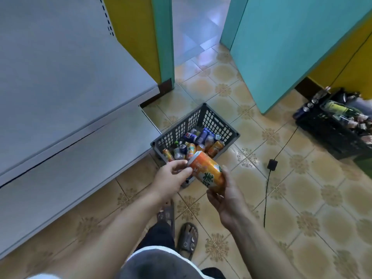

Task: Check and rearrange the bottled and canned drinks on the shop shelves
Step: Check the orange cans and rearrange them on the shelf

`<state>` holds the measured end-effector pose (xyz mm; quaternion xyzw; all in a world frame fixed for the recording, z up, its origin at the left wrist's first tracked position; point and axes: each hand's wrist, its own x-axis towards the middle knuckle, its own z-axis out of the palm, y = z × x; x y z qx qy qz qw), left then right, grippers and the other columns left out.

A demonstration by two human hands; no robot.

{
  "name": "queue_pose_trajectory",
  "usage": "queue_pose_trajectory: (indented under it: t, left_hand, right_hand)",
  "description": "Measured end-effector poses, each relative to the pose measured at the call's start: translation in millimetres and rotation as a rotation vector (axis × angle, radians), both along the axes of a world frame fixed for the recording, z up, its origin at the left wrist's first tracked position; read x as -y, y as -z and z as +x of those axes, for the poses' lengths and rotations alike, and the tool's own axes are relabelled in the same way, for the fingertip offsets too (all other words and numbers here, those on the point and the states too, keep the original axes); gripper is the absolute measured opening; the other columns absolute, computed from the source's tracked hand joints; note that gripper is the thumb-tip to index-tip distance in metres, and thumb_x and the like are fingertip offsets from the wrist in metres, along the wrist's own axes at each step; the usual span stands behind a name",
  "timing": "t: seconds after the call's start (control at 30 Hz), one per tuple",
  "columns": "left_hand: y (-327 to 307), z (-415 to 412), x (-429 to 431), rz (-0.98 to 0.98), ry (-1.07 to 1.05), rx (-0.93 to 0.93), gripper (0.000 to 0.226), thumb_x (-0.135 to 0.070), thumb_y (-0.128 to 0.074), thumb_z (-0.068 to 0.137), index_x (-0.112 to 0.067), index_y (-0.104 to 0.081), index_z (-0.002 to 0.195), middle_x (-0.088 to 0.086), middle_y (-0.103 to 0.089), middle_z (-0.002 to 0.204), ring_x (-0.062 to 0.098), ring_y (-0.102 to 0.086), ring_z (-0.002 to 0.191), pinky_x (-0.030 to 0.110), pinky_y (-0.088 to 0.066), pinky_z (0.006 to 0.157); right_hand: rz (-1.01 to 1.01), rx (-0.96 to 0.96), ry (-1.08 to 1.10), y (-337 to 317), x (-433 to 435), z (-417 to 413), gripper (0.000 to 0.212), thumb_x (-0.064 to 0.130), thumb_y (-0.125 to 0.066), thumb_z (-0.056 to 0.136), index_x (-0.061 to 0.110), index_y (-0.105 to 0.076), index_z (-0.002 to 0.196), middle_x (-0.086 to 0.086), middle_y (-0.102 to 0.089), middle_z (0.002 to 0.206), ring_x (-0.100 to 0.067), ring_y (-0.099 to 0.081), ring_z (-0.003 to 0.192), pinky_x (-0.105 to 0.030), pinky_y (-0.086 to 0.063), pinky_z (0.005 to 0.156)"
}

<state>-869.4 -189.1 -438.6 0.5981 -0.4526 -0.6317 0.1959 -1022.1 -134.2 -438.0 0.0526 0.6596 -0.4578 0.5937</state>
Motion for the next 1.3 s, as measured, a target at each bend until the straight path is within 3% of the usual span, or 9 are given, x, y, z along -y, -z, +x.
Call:
queue_pose_trajectory:
  t: [0.17, 0.27, 0.4, 0.53, 0.63, 0.7, 0.8, 0.97, 1.3]
  left_hand:
    - [71, -26, 36, 0.162, 0.033, 0.066, 0.038, -0.023, -0.065, 0.096, -0.016, -0.059, 0.132, -0.004, -0.064, 0.120, 0.014, -0.060, 0.113, 0.029, -0.049, 0.094]
    - [108, -41, 64, 0.240, 0.039, 0.101, 0.035, -0.031, -0.065, 0.096, -0.022, -0.061, 0.129, -0.006, -0.066, 0.119, 0.015, -0.061, 0.113, 0.035, -0.050, 0.098]
    - [156, -60, 106, 0.265, 0.037, 0.179, 0.031, -0.036, -0.062, 0.096, -0.027, -0.062, 0.125, -0.012, -0.065, 0.114, 0.011, -0.062, 0.108, 0.036, -0.050, 0.100]
    - [213, -83, 143, 0.288, 0.069, 0.254, 0.033, -0.034, -0.061, 0.096, -0.025, -0.061, 0.128, -0.011, -0.065, 0.112, 0.012, -0.061, 0.107, 0.031, -0.051, 0.093]
    - [264, -104, 169, 0.302, 0.065, 0.311, 0.033, -0.034, -0.059, 0.097, -0.026, -0.060, 0.128, -0.014, -0.063, 0.106, 0.013, -0.060, 0.105, 0.033, -0.049, 0.095]
    - [301, -119, 185, 0.316, 0.044, 0.335, 0.032, -0.035, -0.060, 0.097, -0.028, -0.059, 0.128, -0.013, -0.064, 0.109, 0.013, -0.059, 0.107, 0.032, -0.046, 0.096]
    - [349, -138, 200, 0.332, 0.047, 0.354, 0.036, -0.039, -0.061, 0.094, -0.030, -0.059, 0.129, -0.009, -0.066, 0.120, 0.015, -0.060, 0.112, 0.035, -0.046, 0.099]
    - [394, -150, 205, 0.355, 0.003, 0.467, 0.033, -0.038, -0.056, 0.097, -0.032, -0.059, 0.129, -0.013, -0.065, 0.120, 0.015, -0.059, 0.112, 0.028, -0.042, 0.089]
    - [393, -145, 179, 0.390, -0.093, 0.437, 0.032, -0.038, -0.059, 0.095, -0.032, -0.061, 0.127, -0.016, -0.064, 0.107, 0.016, -0.061, 0.112, 0.037, -0.046, 0.102]
  right_hand:
    - [0.171, -0.113, -0.113, 70, 49, -39, 0.047, 0.045, -0.074, 0.087, 0.014, -0.056, 0.117, -0.013, -0.063, 0.110, -0.025, -0.067, 0.088, -0.025, -0.061, 0.060]
    - [0.241, -0.240, -0.215, 110, 88, -64, 0.041, 0.041, -0.076, 0.087, 0.018, -0.051, 0.110, -0.013, -0.059, 0.115, -0.030, -0.066, 0.105, -0.029, -0.061, 0.071]
    - [0.273, -0.425, -0.463, 169, 147, -101, 0.055, 0.042, -0.077, 0.087, 0.015, -0.048, 0.124, -0.009, -0.055, 0.119, -0.018, -0.062, 0.089, -0.039, -0.060, 0.080]
    - [0.292, -0.731, -0.811, 237, 207, -134, 0.064, 0.060, -0.075, 0.079, 0.022, -0.049, 0.123, 0.000, -0.062, 0.114, -0.025, -0.065, 0.098, -0.049, -0.057, 0.088]
    - [0.267, -0.961, -1.152, 297, 253, -151, 0.061, 0.063, -0.072, 0.081, 0.019, -0.049, 0.117, 0.002, -0.058, 0.104, -0.020, -0.061, 0.093, -0.045, -0.055, 0.085]
    - [0.249, -1.036, -1.330, 347, 277, -158, 0.069, 0.067, -0.067, 0.083, 0.016, -0.047, 0.124, -0.005, -0.058, 0.116, -0.025, -0.063, 0.097, -0.048, -0.056, 0.087]
    - [0.251, -1.092, -1.530, 412, 292, -161, 0.073, 0.066, -0.063, 0.087, 0.014, -0.043, 0.135, -0.013, -0.052, 0.132, -0.035, -0.061, 0.111, -0.047, -0.051, 0.091]
    - [0.172, -1.097, -1.670, 474, 305, -162, 0.067, 0.058, -0.061, 0.092, 0.014, -0.039, 0.138, -0.014, -0.049, 0.131, -0.039, -0.059, 0.114, -0.045, -0.047, 0.088]
    - [0.198, -1.111, -1.828, 473, 316, -178, 0.064, 0.055, -0.060, 0.094, 0.015, -0.039, 0.139, -0.013, -0.054, 0.124, -0.034, -0.061, 0.107, -0.042, -0.047, 0.084]
